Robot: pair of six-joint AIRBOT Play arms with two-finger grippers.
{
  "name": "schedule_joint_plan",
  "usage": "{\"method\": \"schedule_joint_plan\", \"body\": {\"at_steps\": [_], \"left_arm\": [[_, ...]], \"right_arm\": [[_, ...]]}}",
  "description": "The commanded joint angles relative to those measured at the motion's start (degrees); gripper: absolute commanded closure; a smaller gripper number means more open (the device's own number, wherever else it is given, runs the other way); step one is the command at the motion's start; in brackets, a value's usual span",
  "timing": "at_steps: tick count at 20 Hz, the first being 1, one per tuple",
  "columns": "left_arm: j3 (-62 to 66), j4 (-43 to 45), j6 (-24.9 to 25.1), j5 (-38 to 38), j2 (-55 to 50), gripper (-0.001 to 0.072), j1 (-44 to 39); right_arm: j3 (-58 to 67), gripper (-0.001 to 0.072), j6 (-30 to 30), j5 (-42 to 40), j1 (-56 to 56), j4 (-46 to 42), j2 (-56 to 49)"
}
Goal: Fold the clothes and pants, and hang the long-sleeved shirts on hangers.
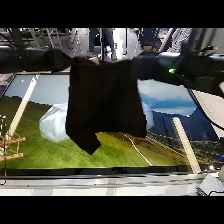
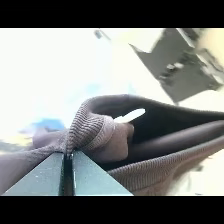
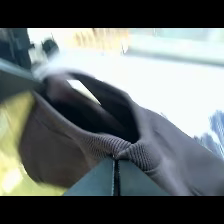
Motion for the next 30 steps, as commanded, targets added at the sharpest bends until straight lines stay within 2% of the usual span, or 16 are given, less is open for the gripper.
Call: {"method": "schedule_joint_plan", "body": {"at_steps": [1, 4, 6, 7, 10, 14, 15, 16, 19, 21, 22, 24, 26, 28, 30], "left_arm": [[-11.17, 7.74, -0.46, -6.88, 1.95, 0.0695, 0.7], [-23.41, 7.04, 2.89, -7.87, 2.01, 0.0695, -0.79], [-27.02, 7.02, 4.44, -7.91, 2.01, 0.0692, -1.64], [-27.78, 7.02, 4.76, -8.2, 2.01, 0.0668, -2.01], [-28.04, 7.08, 6.71, -10.36, 1.97, 0.0425, -2.67], [-28.37, 7.89, 7.1, -10.64, 0.72, 0.037, -2.62], [-28.39, 7.85, 7.06, -10.67, -0.22, 0.0214, -3.02], [-28.39, 7.85, 7.1, -10.8, -1.4, 0.0182, -3.58], [-28.39, 7.96, 8.37, -10.95, -4.59, 0.0184, -5.6], [-28.35, 12.22, 8.28, -12.33, -3.45, 0.023, -4.04], [-28.35, 17.77, 7.3, -13.86, -1.7, 0.0244, -2.01], [-28.44, 35.78, 3.43, -17.18, 3.98, 0.024, 4.87], [-29.77, 51.87, 1.01, -17.16, 10.71, 0.0239, 16.41], [-32.65, 54.05, 0.57, -13.99, 15.3, 0.0239, 32.83], [-37.03, 46.97, -0.48, -10.08, 16.28, 0.0237, 49.94]], "right_arm": [[-2.23, 0.0694, -2.47, 12.92, 0.07, 0.48, -3.15], [-15.04, 0.0694, -2.56, 11.45, 0.07, 0.48, -3.15], [-21.38, 0.0694, -3.02, 7.63, 0.07, 0.66, -3.15], [-24.02, 0.0694, -4.0, 5.18, 0.07, 2.1, -3.15], [-29.94, 0.0694, -6.73, 2.6, 0.5, 7.34, -3.15], [-35.54, 0.0694, -6.99, 2.93, 4.0, 7.61, -3.15], [-36.52, 0.0694, -6.99, 2.89, 4.9, 7.58, -3.13], [-36.98, 0.0693, -6.99, 2.71, 5.62, 7.48, -3.13], [-37.0, 0.0693, -6.99, 1.66, 6.36, 6.49, -2.89], [-36.96, 0.0693, -6.97, 1.66, 6.32, 6.16, -2.91], [-36.94, 0.0693, -7.02, 1.64, 6.36, 6.16, -2.91], [-36.85, 0.0693, -7.04, 1.22, 6.56, 6.21, -2.91], [-36.85, 0.0693, -7.04, -0.15, 6.56, 6.16, -2.91], [-36.85, 0.0692, -7.28, -2.47, 6.56, 6.23, -2.91], [-36.85, 0.0692, -7.41, -3.89, 6.56, 6.19, -2.93]]}}
